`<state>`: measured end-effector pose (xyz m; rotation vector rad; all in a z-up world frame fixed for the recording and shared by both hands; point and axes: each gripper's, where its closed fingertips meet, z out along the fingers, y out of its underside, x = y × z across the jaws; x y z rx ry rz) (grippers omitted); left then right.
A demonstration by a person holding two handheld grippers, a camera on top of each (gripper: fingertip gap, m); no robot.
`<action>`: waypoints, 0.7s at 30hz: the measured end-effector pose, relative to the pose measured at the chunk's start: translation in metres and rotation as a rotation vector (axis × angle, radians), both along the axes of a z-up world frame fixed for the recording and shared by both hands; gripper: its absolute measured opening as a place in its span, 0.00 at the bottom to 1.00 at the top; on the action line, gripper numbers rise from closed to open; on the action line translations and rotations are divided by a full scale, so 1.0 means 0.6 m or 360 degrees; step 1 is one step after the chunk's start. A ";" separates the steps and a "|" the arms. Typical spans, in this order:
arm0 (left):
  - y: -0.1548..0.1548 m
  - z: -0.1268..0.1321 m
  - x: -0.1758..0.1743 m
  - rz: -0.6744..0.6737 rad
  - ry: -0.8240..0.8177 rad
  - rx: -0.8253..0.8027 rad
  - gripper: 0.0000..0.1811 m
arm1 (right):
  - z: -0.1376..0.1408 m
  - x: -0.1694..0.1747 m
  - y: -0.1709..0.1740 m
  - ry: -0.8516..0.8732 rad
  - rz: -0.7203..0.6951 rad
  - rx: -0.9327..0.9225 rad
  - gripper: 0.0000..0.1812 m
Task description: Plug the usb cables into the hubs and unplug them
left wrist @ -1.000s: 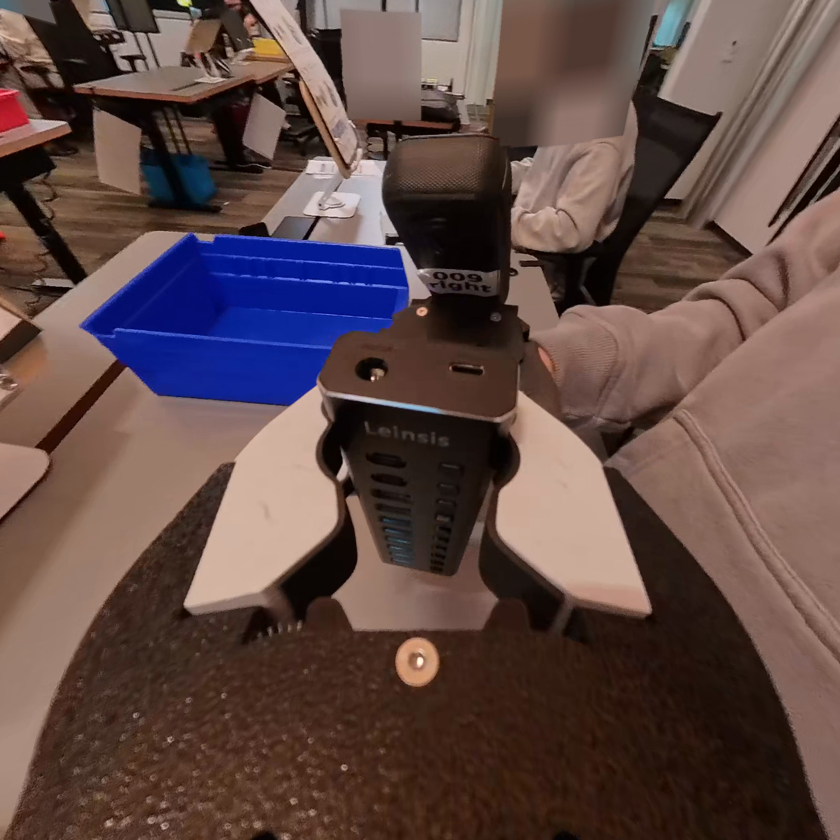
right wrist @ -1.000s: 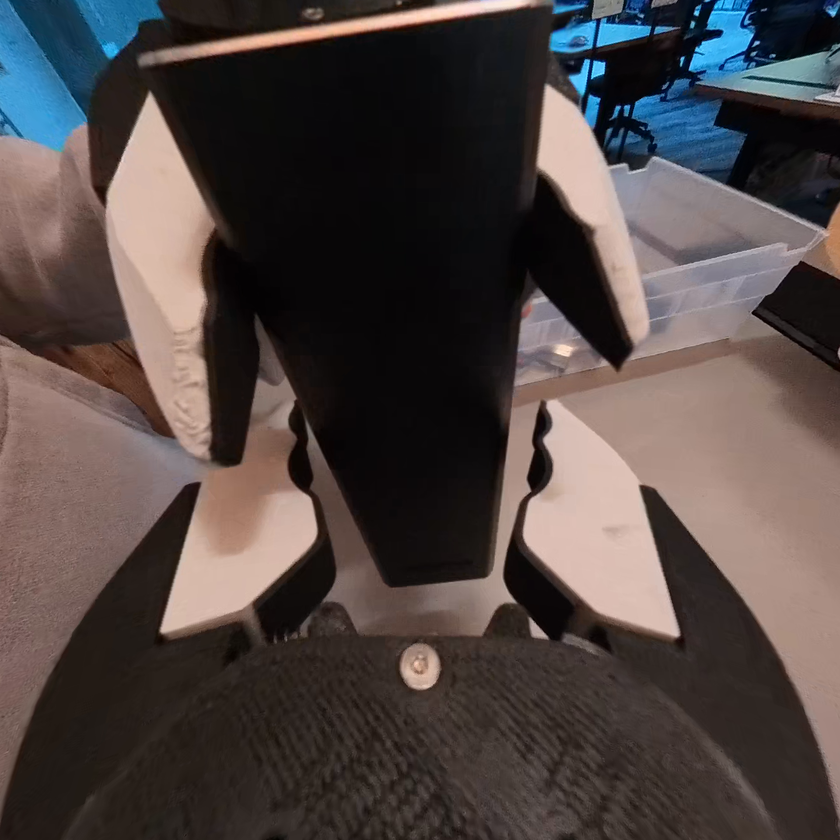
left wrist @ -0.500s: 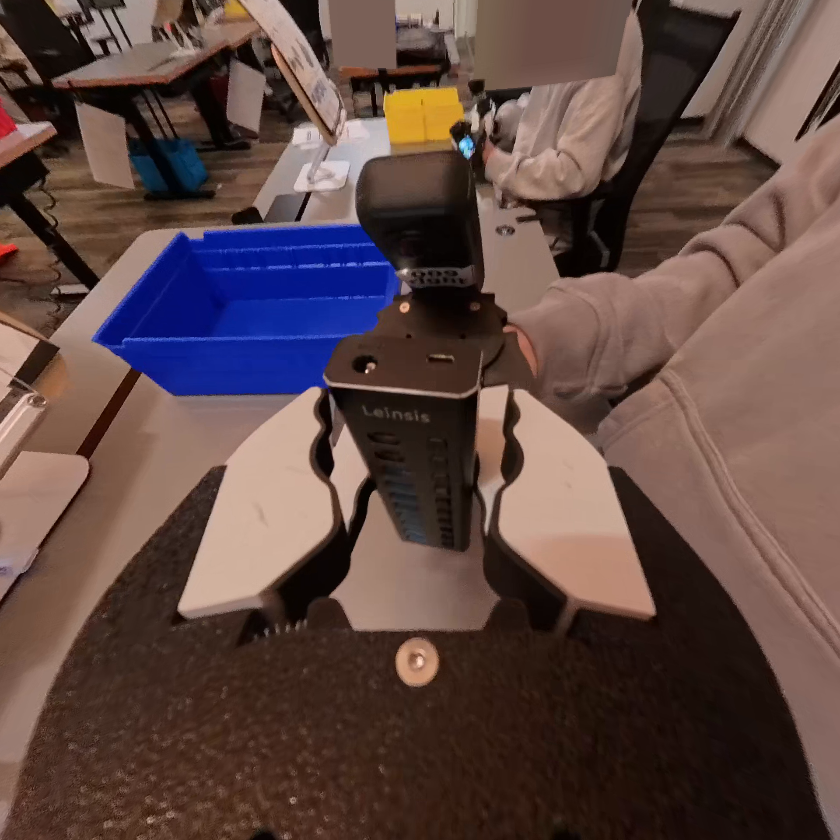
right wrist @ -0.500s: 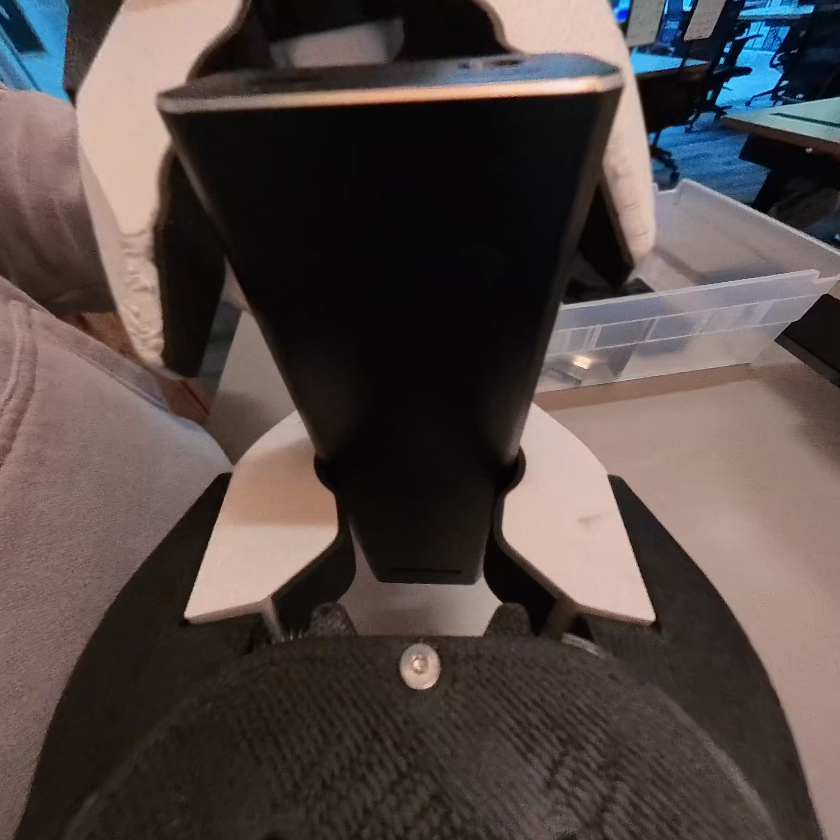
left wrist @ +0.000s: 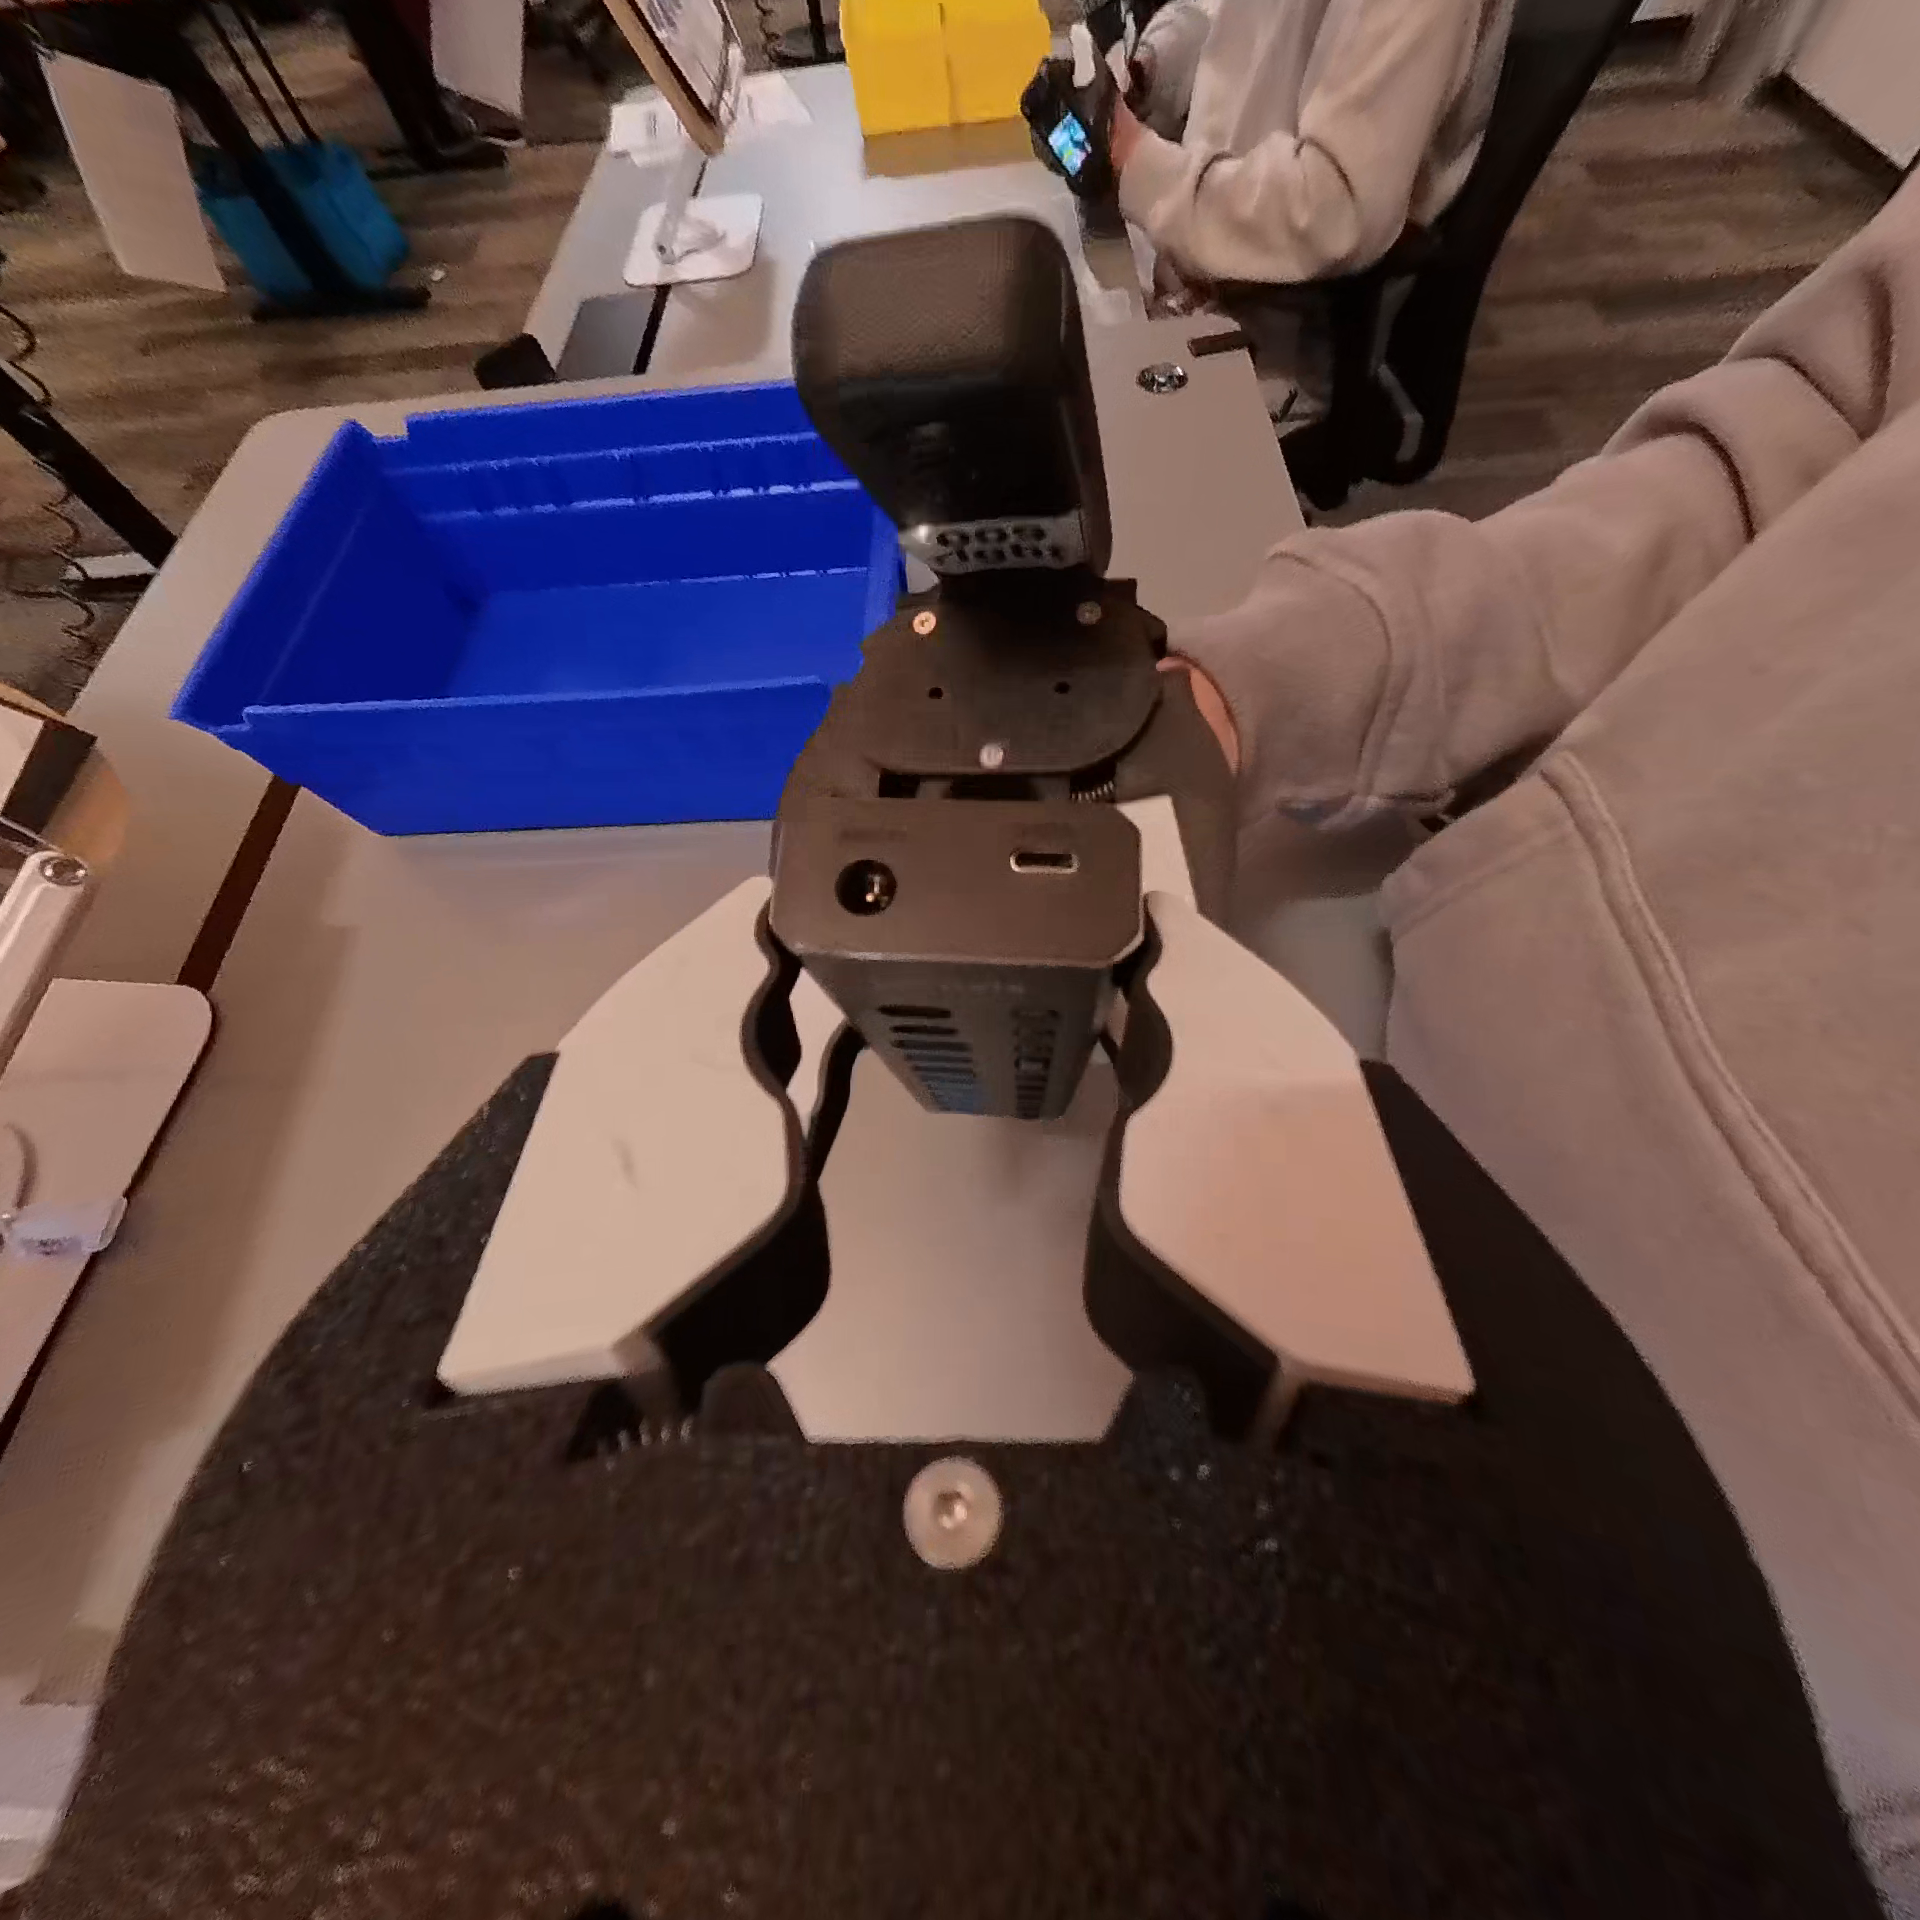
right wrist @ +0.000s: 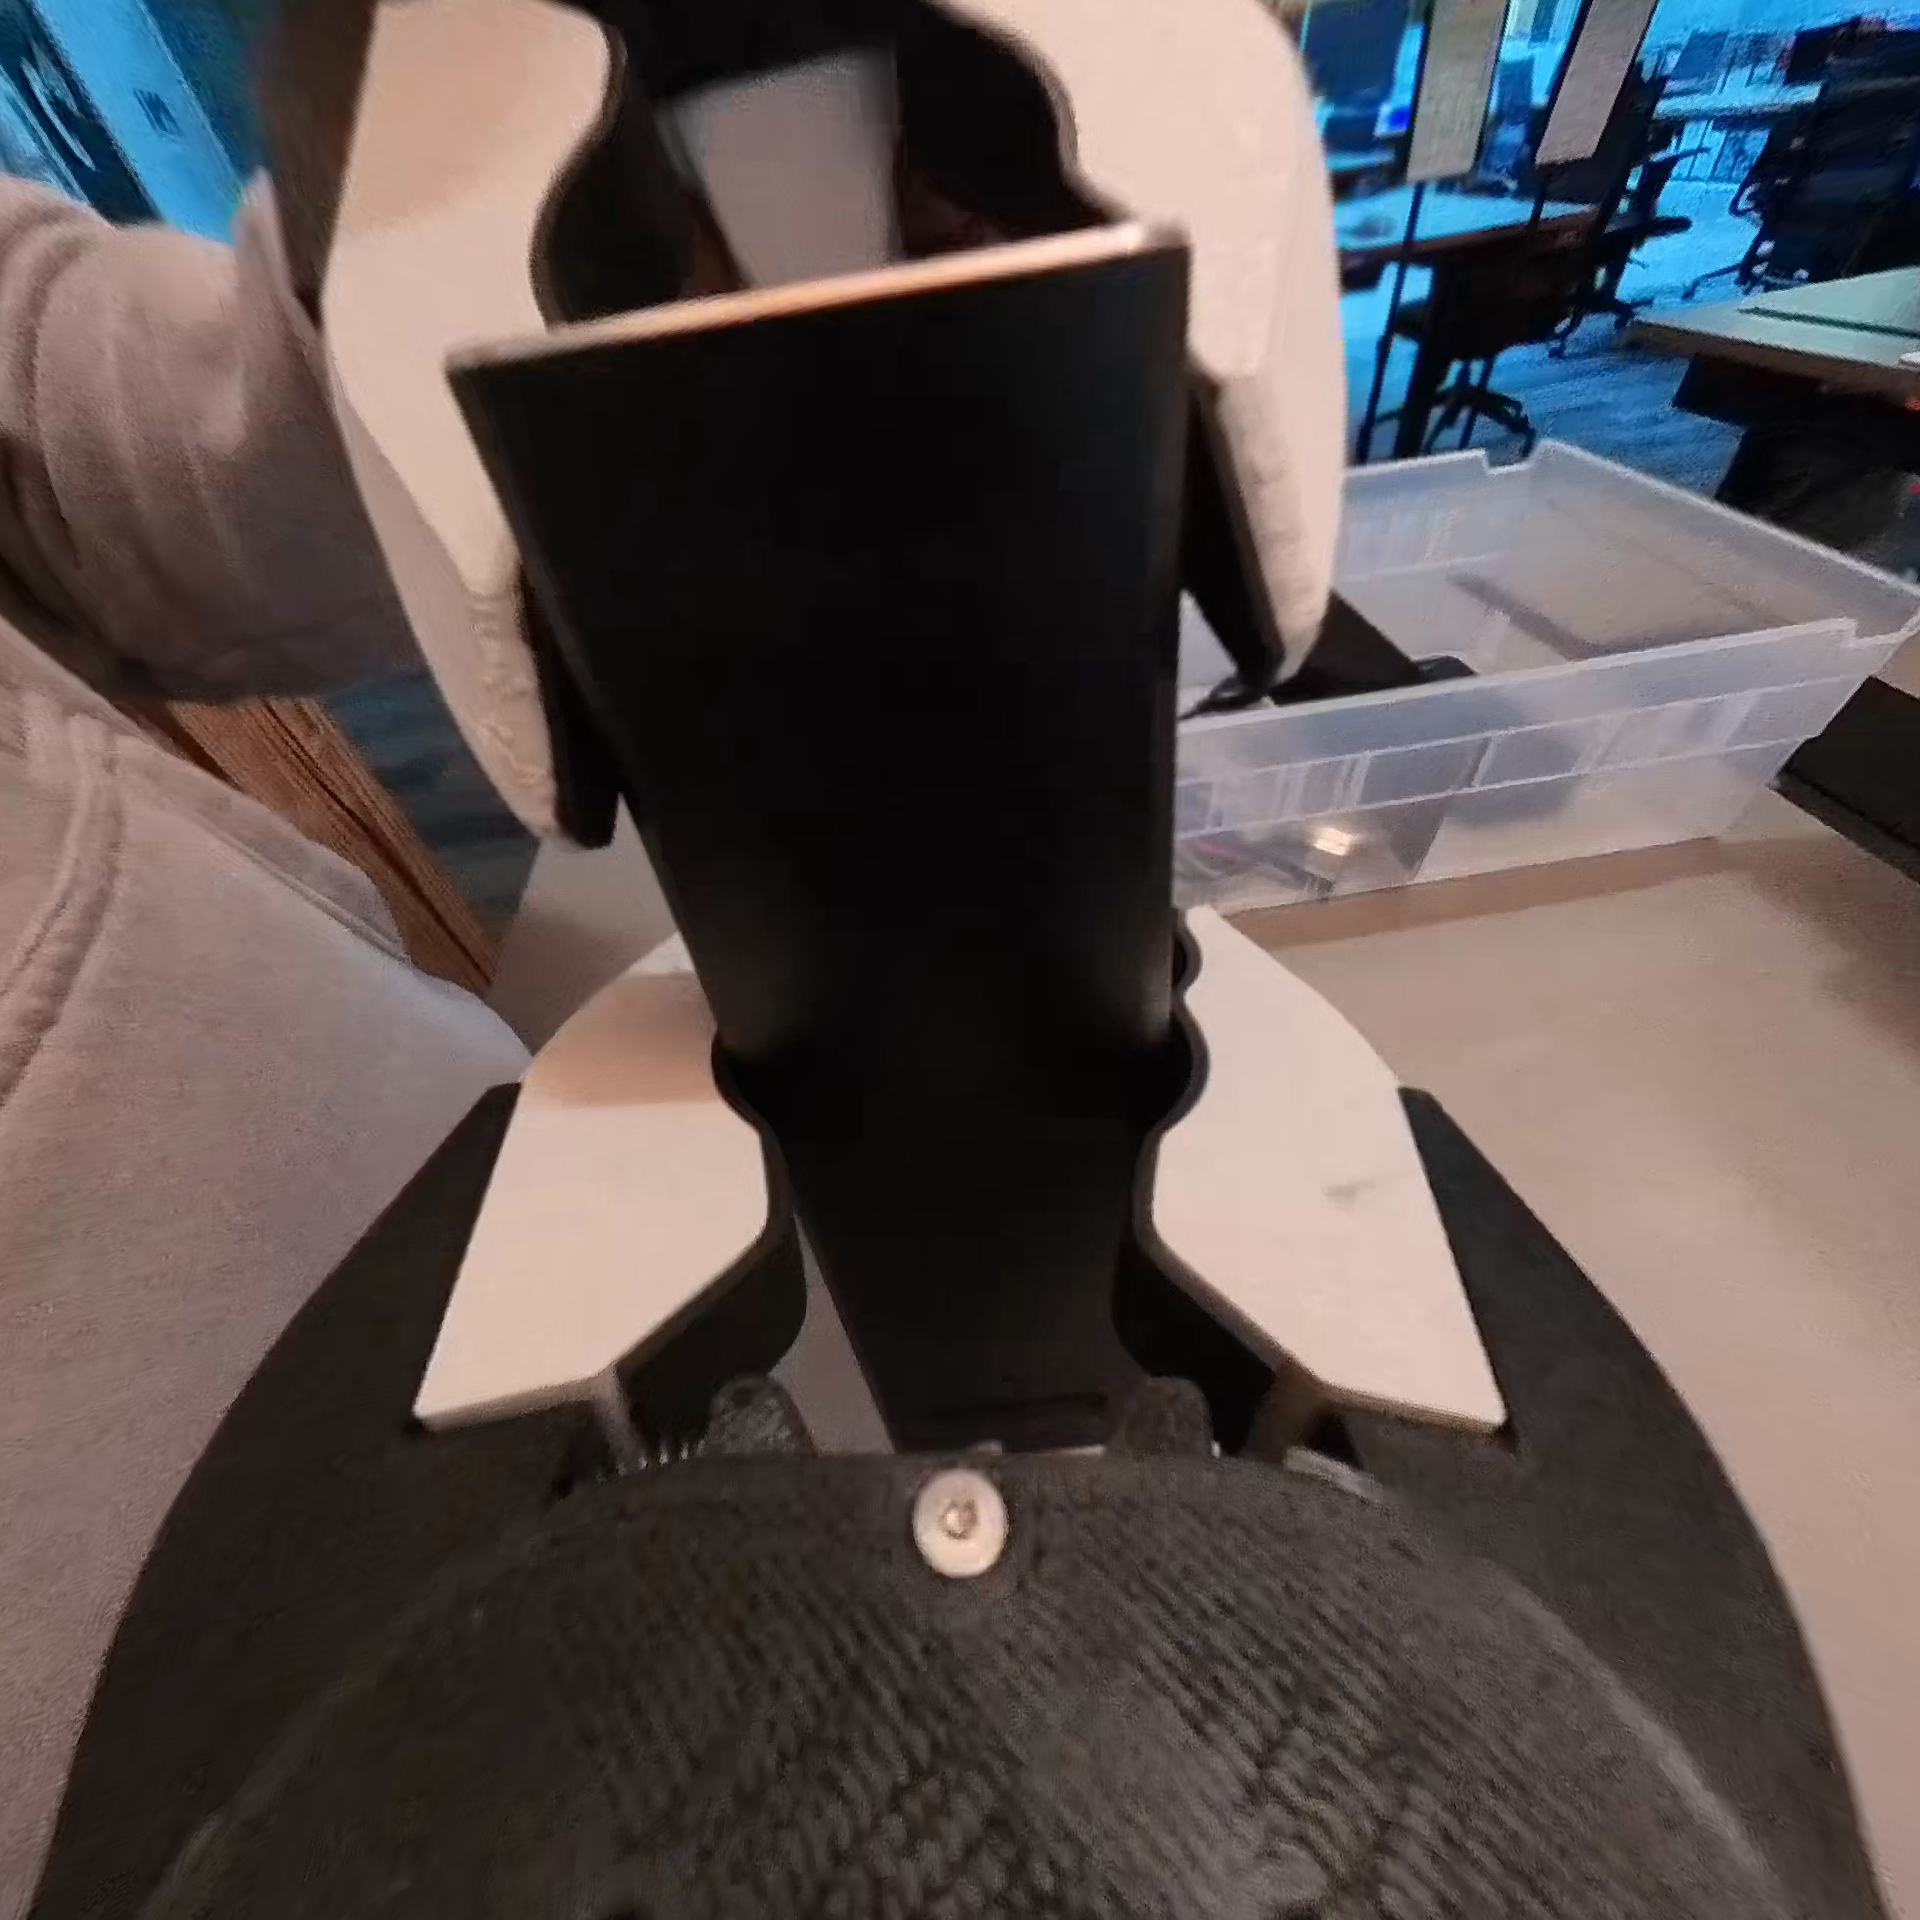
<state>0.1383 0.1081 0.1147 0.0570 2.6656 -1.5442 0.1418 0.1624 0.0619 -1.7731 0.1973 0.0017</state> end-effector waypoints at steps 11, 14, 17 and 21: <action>-0.010 -0.014 -0.003 -0.0044 -0.0071 0.0095 0.33 | 0.014 0.000 0.010 0.0042 -0.0018 0.0156 0.42; -0.010 -0.016 -0.006 -0.0059 -0.0037 0.0086 0.33 | 0.009 -0.005 0.010 0.0040 0.0011 0.0093 0.42; -0.010 -0.019 -0.010 -0.0060 -0.0054 0.0107 0.33 | 0.004 -0.009 0.010 -0.0023 0.0015 0.0052 0.41; -0.012 -0.017 -0.004 0.0026 -0.0001 0.0046 0.33 | 0.007 -0.003 0.004 -0.0014 -0.0045 0.0125 0.41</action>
